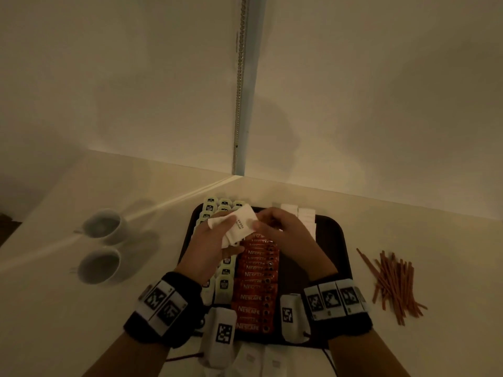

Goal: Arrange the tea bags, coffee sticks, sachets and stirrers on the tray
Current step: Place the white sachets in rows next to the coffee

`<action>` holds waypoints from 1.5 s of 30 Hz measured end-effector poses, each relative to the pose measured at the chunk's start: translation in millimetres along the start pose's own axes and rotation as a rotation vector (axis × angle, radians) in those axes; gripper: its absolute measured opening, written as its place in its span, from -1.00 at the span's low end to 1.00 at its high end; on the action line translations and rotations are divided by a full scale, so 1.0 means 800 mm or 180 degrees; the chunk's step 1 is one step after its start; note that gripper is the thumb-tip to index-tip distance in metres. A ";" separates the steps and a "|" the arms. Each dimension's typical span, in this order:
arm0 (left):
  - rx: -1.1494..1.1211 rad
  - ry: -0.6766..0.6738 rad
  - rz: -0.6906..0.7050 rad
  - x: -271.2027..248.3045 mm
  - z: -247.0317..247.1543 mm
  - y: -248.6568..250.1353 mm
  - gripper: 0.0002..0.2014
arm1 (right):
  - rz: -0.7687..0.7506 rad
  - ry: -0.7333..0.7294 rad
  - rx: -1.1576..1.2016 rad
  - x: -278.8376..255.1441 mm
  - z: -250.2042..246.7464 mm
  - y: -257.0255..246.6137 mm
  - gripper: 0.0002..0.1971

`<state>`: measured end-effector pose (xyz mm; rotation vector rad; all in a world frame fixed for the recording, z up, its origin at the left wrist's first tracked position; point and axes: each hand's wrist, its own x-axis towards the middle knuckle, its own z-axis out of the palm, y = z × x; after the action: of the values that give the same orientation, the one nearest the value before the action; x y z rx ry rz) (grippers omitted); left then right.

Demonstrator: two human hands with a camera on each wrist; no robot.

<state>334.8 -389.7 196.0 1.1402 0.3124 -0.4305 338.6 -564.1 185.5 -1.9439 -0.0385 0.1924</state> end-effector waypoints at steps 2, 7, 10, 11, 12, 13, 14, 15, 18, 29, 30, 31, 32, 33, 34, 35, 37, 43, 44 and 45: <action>0.0063 -0.0010 0.0102 -0.001 0.002 0.000 -0.81 | -0.0162 0.0168 0.0116 -0.003 0.009 -0.011 -0.94; 0.0209 -0.0113 0.0282 -0.007 -0.003 -0.002 -0.80 | -0.0161 0.0554 0.0610 -0.007 0.012 -0.023 -0.91; 0.0406 -0.0210 0.0305 -0.012 -0.003 -0.002 -0.73 | -0.0135 0.0739 0.0800 -0.011 0.013 -0.031 -0.80; 0.0461 -0.0208 0.0343 -0.013 -0.002 -0.003 -0.72 | -0.0085 0.0752 0.0847 -0.012 0.013 -0.032 -0.78; 0.0476 -0.0152 0.0413 -0.014 -0.002 -0.002 -0.73 | -0.0008 0.0713 0.0935 -0.015 0.014 -0.033 -0.76; 0.0452 -0.0066 0.0529 -0.015 -0.002 -0.001 -0.75 | 0.0108 0.0620 0.1077 -0.019 0.015 -0.033 -0.74; 0.0439 0.0037 0.0678 -0.016 -0.002 0.001 -0.77 | 0.0237 0.0466 0.1216 -0.024 0.016 -0.032 -0.71; 0.0446 0.0113 0.0826 -0.015 -0.001 0.005 -0.80 | 0.0346 0.0271 0.1259 -0.028 0.017 -0.030 -0.69; 0.0499 0.0076 0.1052 -0.016 0.000 0.012 -0.84 | 0.0459 -0.0121 0.1175 -0.042 0.024 -0.028 -0.69; 0.1256 0.0153 0.1242 -0.019 0.002 0.004 -0.77 | 0.0549 0.0446 0.1904 -0.056 0.037 -0.009 -0.76; 0.1269 0.0138 0.1211 -0.020 0.003 0.003 -0.77 | 0.0513 0.0518 0.1773 -0.057 0.035 -0.007 -0.84; 0.1236 0.0114 0.1140 -0.020 0.003 0.000 -0.78 | 0.0483 0.0560 0.1679 -0.057 0.033 -0.004 -0.91; 0.1150 0.0093 0.1020 -0.019 0.002 -0.003 -0.80 | 0.0484 0.0602 0.1596 -0.057 0.031 0.000 -0.94; 0.1014 0.0088 0.0841 -0.018 0.000 -0.006 -0.83 | 0.0519 0.0675 0.1532 -0.056 0.027 0.007 -0.95; 0.0834 0.0102 0.0649 -0.017 -0.004 -0.009 -0.85 | 0.0589 0.0809 0.1468 -0.056 0.021 0.015 -0.94; 0.0632 0.0152 0.0479 -0.014 -0.010 -0.012 -0.86 | 0.0669 0.0992 0.1381 -0.054 0.013 0.027 -0.92; 0.0233 0.0272 0.0274 -0.014 -0.023 -0.015 -0.86 | 0.0840 0.1387 0.0908 -0.048 -0.007 0.062 -0.85; 0.0117 0.0335 0.0156 -0.014 -0.045 -0.021 -0.84 | 0.1498 0.1760 -0.0647 -0.030 -0.044 0.146 -0.74; 0.0086 0.0398 0.0084 -0.013 -0.046 -0.019 -0.81 | 0.1529 0.1733 -0.0675 -0.027 -0.043 0.150 -0.75; 0.0078 0.0481 0.0022 -0.010 -0.046 -0.019 -0.80 | 0.1557 0.1695 -0.0669 -0.024 -0.041 0.152 -0.77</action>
<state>319.7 -359.9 173.4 1.2002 0.4357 -0.3436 317.0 -641.9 86.6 -2.1284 0.7992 -0.0165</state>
